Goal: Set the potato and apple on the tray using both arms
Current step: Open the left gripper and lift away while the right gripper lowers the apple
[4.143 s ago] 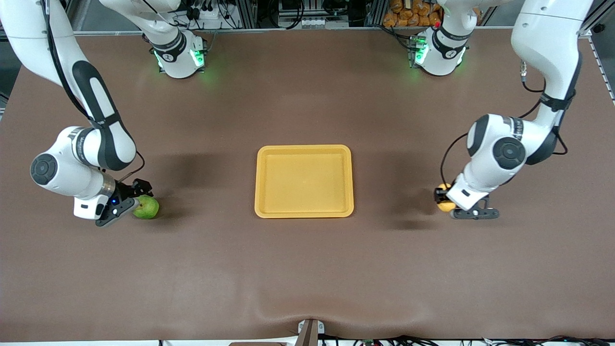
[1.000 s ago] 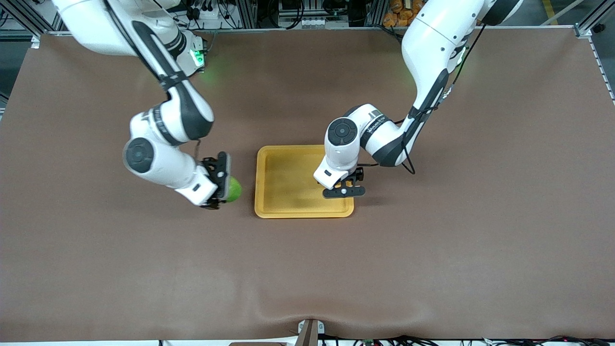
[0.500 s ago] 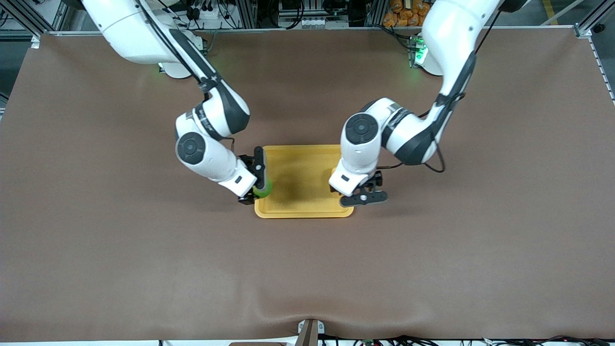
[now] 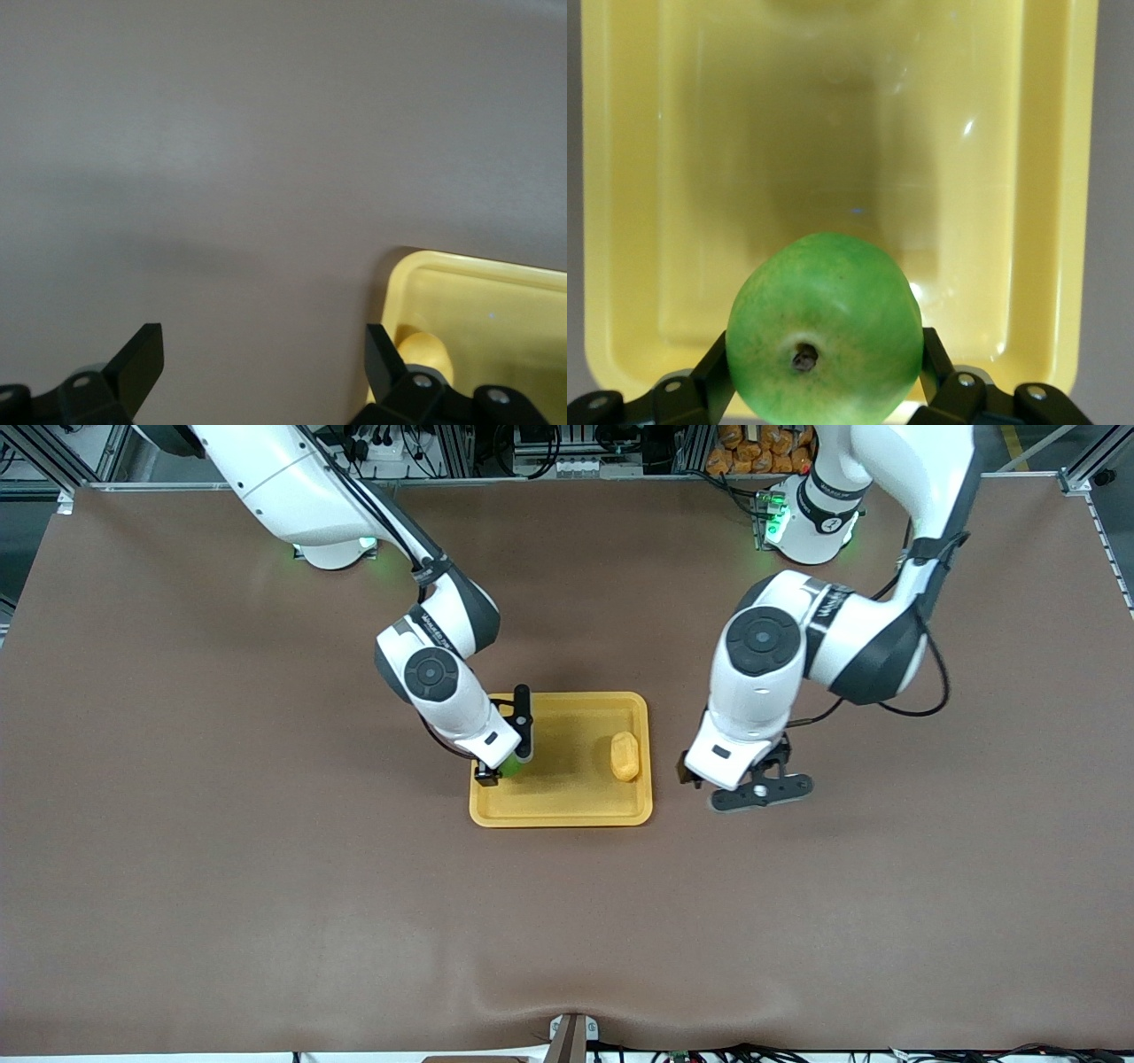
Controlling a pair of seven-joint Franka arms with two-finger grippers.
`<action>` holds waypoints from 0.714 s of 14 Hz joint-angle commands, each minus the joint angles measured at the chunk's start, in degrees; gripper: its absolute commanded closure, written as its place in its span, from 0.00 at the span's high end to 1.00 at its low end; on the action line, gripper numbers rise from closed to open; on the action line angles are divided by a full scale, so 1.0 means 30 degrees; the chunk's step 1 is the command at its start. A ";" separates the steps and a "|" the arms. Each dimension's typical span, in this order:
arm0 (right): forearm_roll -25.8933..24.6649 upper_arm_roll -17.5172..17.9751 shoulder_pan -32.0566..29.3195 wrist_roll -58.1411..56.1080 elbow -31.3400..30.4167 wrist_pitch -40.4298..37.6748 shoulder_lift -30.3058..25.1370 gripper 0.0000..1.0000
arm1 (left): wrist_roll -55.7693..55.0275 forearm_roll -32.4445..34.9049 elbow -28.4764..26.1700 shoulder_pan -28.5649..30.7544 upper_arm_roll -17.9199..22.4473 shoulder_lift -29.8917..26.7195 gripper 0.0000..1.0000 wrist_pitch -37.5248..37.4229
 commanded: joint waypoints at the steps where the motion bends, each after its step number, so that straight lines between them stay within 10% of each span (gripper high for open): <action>1: -0.0546 -0.0224 0.0177 0.0499 0.0090 0.0402 0.0350 0.02 | 0.0500 0.0091 -0.0086 0.0576 -0.0246 -0.0559 1.00 -0.0661; 4: -0.0575 -0.0253 0.0236 0.0499 0.0119 0.0664 0.0555 0.13 | 0.0500 0.0091 -0.0057 0.0987 -0.0275 -0.0969 1.00 -0.0749; 6: -0.0576 -0.0253 0.0207 0.0441 0.0091 0.0929 0.0585 1.00 | 0.0878 0.0091 -0.0086 0.1163 -0.0217 -0.1349 1.00 -0.0778; 10: -0.0576 -0.0224 -0.0056 0.0440 0.0090 0.0434 0.0294 1.00 | 0.3015 0.0004 -0.0086 0.2361 -0.0275 -0.2401 1.00 -0.1975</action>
